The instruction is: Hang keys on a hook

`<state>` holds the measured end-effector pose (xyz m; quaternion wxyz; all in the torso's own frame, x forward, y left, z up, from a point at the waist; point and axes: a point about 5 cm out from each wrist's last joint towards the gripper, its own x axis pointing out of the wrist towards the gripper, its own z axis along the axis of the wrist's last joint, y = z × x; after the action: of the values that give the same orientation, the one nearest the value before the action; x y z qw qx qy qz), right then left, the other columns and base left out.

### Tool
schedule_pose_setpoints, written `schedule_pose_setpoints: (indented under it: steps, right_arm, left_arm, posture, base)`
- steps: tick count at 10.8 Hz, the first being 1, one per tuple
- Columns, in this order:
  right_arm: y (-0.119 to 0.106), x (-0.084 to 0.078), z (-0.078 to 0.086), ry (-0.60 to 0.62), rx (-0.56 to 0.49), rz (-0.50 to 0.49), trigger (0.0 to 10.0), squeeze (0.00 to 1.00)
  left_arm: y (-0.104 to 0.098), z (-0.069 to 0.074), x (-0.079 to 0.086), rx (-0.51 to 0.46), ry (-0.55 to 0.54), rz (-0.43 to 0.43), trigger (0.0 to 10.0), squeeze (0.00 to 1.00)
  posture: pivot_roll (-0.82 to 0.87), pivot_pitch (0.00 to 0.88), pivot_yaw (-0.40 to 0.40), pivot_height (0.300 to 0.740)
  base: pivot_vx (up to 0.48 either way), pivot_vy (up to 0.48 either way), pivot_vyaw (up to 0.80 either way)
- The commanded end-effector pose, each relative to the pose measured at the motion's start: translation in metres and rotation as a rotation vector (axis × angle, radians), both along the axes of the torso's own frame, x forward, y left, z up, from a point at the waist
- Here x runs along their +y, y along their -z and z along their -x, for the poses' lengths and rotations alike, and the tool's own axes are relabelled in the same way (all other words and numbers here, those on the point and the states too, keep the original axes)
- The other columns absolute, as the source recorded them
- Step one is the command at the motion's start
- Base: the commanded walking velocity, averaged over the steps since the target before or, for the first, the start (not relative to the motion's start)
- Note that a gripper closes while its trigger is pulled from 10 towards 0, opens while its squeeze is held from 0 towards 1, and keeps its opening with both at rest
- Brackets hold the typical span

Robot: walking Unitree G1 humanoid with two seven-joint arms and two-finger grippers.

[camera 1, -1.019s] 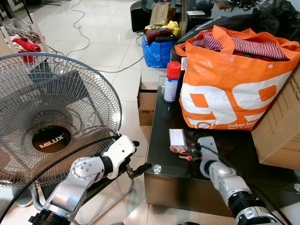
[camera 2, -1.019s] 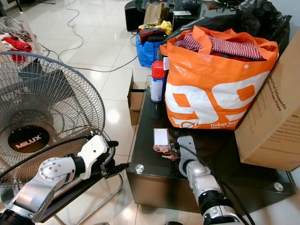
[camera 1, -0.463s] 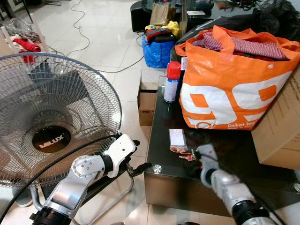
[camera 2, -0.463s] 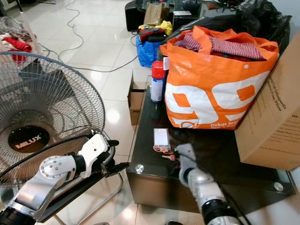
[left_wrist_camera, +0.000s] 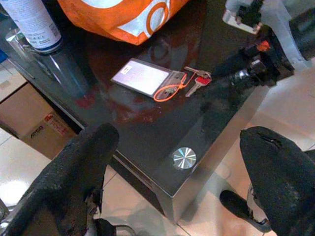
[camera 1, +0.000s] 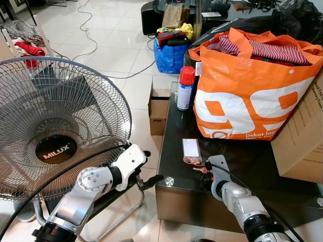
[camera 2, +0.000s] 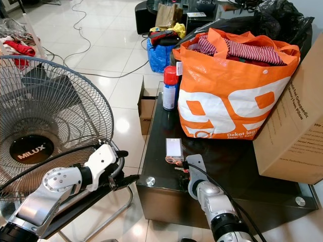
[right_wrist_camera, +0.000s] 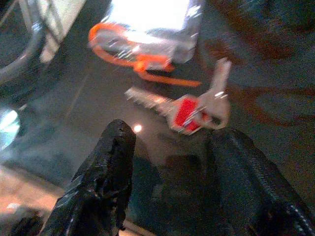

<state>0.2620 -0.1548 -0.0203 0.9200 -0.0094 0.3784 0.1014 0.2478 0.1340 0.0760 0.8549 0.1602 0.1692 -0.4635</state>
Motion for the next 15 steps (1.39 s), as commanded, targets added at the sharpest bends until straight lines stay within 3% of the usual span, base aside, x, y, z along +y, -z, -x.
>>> schedule_pose_setpoints:
  steps: [1,3,4,5,9,15]
  right_arm:
    - [-0.006,-0.0025,-0.0082,0.034,-0.038,0.025,10.0,0.0]
    - [-0.005,-0.0046,-0.0083,0.049,-0.036,0.045,10.0,0.0]
    - [-0.0041,-0.0051,-0.0076,0.048,-0.035,0.054,7.7,0.0]
    - [-0.003,-0.0056,-0.0071,0.051,-0.033,0.059,4.6,0.0]
    - [0.0022,-0.0075,-0.0042,0.062,-0.015,0.08,0.0,0.0]
    - [0.0024,-0.0071,-0.0054,0.071,-0.026,0.073,0.0,0.0]
  left_arm:
    - [-0.001,-0.0011,0.0014,-0.007,0.007,-0.012,10.0,0.0]
    - [-0.0007,-0.0007,0.0009,-0.007,0.008,-0.013,10.0,0.0]
    - [-0.0007,-0.0005,0.0009,-0.007,0.009,-0.014,10.0,0.0]
    - [-0.0006,-0.0003,0.0007,-0.008,0.01,-0.014,10.0,0.0]
    - [-0.0011,-0.0005,0.0007,-0.011,0.017,-0.018,10.0,0.0]
    - [-0.0017,-0.0012,0.0009,-0.011,0.023,-0.02,10.0,0.0]
  posture:
    - [0.01,0.013,0.039,0.74]
    - [0.01,0.012,0.037,0.74]
    - [0.01,0.012,0.036,0.74]
    - [0.01,0.01,0.036,0.74]
    - [0.01,0.006,0.04,0.74]
    - [0.01,0.018,0.044,0.74]
  base:
    - [0.0,0.0,0.0]
    - [0.0,0.0,0.0]
    - [0.0,0.0,0.0]
    - [0.0,0.0,0.0]
    - [0.0,0.0,0.0]
    - [0.0,0.0,0.0]
